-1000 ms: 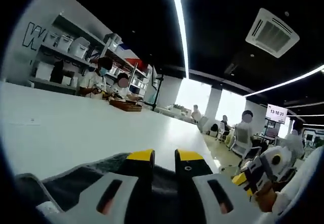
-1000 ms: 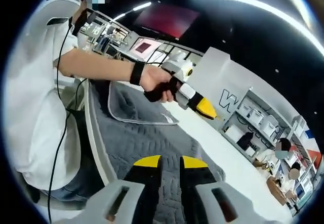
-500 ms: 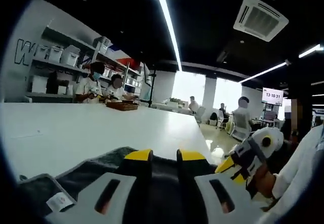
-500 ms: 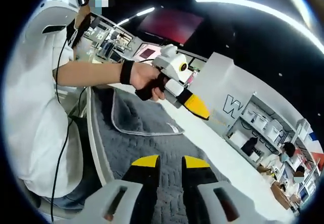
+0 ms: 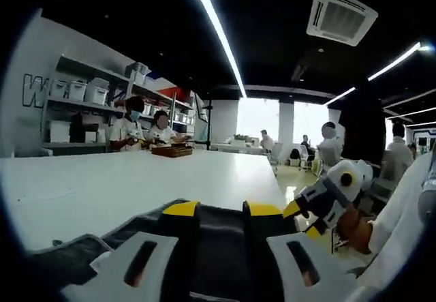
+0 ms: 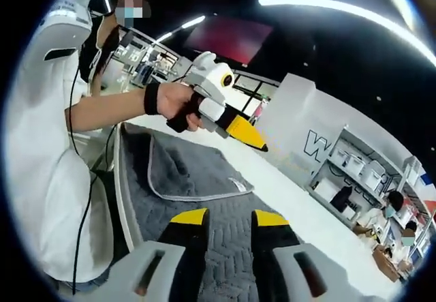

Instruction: Open the folded towel by lifting each exposed corner and separating the folded layers until the towel lies flat within the target outline without major curled edges

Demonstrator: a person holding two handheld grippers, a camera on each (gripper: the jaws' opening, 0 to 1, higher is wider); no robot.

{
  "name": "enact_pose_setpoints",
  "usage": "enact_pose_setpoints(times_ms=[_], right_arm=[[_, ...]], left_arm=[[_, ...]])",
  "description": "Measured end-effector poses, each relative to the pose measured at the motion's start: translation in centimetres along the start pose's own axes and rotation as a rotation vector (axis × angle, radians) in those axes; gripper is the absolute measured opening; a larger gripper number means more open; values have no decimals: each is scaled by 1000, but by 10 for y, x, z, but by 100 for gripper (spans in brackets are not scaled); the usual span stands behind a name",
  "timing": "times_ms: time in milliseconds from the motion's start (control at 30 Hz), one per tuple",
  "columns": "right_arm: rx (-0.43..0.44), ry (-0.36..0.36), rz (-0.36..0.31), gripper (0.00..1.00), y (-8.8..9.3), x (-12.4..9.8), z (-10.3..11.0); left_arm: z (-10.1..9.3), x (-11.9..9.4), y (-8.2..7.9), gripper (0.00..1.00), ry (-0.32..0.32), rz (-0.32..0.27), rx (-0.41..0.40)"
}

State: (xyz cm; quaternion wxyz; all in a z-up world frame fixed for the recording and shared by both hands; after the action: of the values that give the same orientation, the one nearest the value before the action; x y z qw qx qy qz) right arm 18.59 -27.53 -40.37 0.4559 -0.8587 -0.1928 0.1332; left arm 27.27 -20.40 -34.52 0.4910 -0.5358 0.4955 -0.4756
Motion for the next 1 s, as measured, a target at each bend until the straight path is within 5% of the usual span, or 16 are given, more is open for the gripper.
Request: enact_pose_setpoints(times_ms=[633, 733, 1000], right_arm=[[54, -25, -34, 16, -4, 9, 2], [38, -10, -31, 15, -5, 10, 1], [39, -13, -39, 16, -12, 16, 2]], left_arm=[[-26, -30, 21, 32, -9, 68, 27], [-34, -37, 22, 34, 28, 74, 38], [-36, -55, 35, 34, -8, 115, 89]])
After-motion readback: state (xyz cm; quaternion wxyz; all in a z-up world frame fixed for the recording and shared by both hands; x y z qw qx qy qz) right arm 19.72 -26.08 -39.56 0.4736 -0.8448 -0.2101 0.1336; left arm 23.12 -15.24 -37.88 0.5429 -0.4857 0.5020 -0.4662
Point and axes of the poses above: the point that each gripper's makers call its tool centre point, and the gripper's own axes: x roughly forward along the fingers, z roughly to its left, y roughly out of its underside, the point moved 2 cm from there along -x, roughly backward along the fingers, and after that the axes turned 11 degrees about y, right-handed, at the moved point
